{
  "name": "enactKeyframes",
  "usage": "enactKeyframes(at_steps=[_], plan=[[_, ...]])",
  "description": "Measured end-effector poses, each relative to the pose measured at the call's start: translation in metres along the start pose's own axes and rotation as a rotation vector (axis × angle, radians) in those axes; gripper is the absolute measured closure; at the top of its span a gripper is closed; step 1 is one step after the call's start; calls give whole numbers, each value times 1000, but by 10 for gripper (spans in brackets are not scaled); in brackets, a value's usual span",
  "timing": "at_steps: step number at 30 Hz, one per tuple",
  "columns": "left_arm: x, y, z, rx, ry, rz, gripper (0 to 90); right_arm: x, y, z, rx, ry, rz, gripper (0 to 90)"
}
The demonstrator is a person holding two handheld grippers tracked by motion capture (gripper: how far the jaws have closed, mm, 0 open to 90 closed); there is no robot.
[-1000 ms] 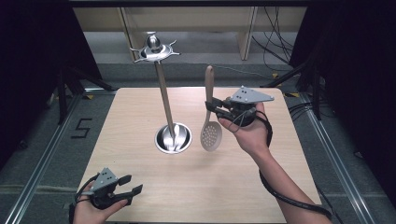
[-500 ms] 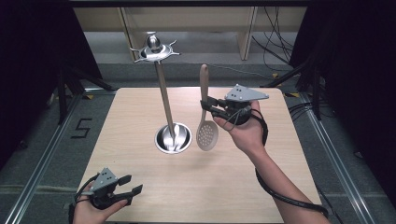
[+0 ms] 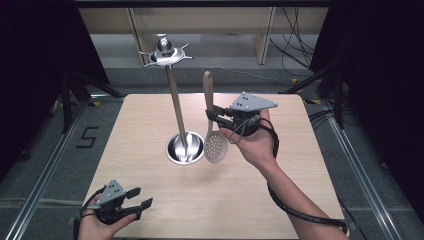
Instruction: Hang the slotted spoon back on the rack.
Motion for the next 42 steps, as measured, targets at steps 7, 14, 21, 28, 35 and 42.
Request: enactKeyframes(at_steps=[7, 14, 21, 28, 35, 42], plan=[[1, 0, 0, -13, 6, 4, 403, -1, 3, 2, 5, -3, -7, 757], [5, 22, -2, -29, 21, -125, 402, -1, 2, 4, -2, -7, -3, 757], [6, 114, -22, -119, -31, -304, 387, -1, -1, 10, 12, -7, 5, 757], [-23, 208, -46, -218, -111, -387, 418, -2, -4, 15, 32, -17, 10, 757], [-49, 243, -55, -209, -156, -415, 489, -3, -10, 20, 19, -18, 21, 757], [-61, 250, -56, -245, -147, -394, 692, -2, -11, 21, 53, -50, 12, 757]])
Point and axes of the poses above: each handheld gripper's, and its own axes: x roughly backward along the jaws, y roughly out of its top, z roughly to its left, the point moved 1 cm from there along -x, roughly forward along the jaws, and after that the axes turned 15 degrees about -y, right-handed, at the moved point
